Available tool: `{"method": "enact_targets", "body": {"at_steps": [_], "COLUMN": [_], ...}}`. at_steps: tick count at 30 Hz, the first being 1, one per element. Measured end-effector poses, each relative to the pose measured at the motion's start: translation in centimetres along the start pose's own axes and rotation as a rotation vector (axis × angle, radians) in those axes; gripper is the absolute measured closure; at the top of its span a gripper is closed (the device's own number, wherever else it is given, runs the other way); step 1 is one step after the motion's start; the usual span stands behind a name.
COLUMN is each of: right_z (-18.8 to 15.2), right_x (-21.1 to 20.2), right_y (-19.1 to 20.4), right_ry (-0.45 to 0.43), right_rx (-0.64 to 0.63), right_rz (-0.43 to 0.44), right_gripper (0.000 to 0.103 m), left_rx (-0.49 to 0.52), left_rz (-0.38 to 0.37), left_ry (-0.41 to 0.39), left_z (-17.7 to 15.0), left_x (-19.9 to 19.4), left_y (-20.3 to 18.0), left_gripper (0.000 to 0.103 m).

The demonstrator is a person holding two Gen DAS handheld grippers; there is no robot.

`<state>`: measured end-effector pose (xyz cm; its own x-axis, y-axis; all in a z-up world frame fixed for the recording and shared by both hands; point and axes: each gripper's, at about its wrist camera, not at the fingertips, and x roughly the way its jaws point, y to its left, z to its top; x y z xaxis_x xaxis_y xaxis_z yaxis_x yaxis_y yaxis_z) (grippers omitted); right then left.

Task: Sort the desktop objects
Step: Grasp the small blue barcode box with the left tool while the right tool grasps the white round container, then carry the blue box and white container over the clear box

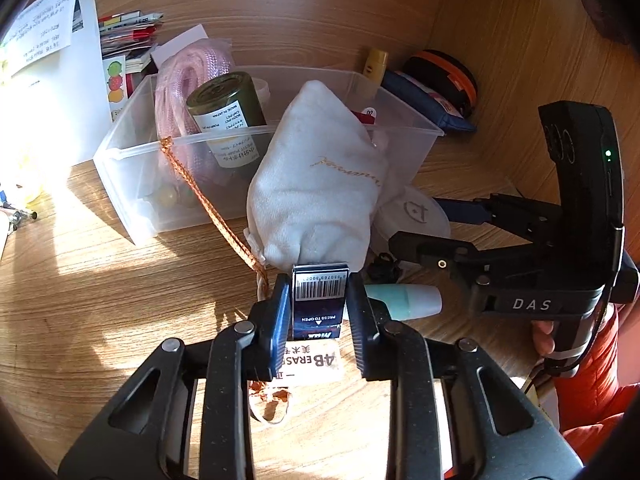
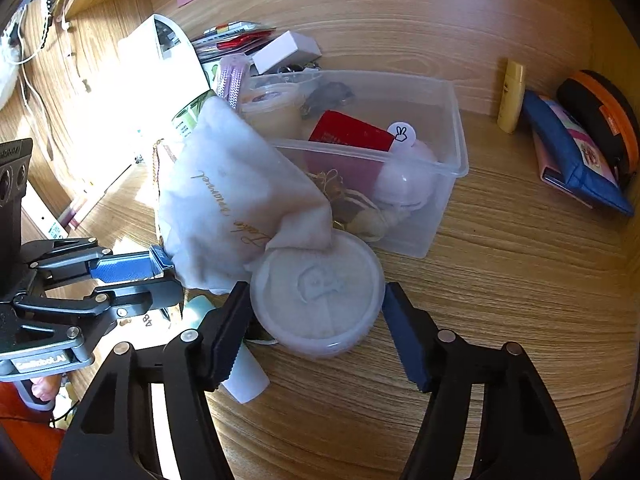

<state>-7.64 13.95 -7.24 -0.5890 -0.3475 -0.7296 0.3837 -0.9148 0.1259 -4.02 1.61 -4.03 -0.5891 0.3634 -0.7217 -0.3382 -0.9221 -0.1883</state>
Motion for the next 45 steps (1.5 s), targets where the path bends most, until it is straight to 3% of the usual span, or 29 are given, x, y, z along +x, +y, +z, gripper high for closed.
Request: {"method": "enact_targets", "body": {"at_steps": [13, 24, 39, 45], "right_z": [-1.2, -1.0, 2.4, 4.1], "right_x": [-2.4, -6.5, -7.4, -6.5], "right_y": [-1.0, -3.0, -2.7, -3.0], "right_ry": [-0.046, -0.153, -0.224, -0.228], "right_rx": [0.059, 0.129, 0.072, 0.059], "right_rz": [0.001, -0.018, -0.008, -0.004], "right_gripper": [0.04, 0.04, 0.04, 0.04], "left_rx": [-0.042, -0.065, -0.169, -0.157], "left_rz": [-0.017, -0.022, 0.045, 0.074], "left_ry": [-0.073, -0.145, -0.253, -0.273], "left_z": [0.6, 1.6, 4.1, 5.4], "left_x": [-2.0, -4.4, -6.8, -6.6], "left_y": [0.5, 1.7, 6.9, 7.9], "left_gripper": [0.077, 0.077, 0.077, 0.077]}}
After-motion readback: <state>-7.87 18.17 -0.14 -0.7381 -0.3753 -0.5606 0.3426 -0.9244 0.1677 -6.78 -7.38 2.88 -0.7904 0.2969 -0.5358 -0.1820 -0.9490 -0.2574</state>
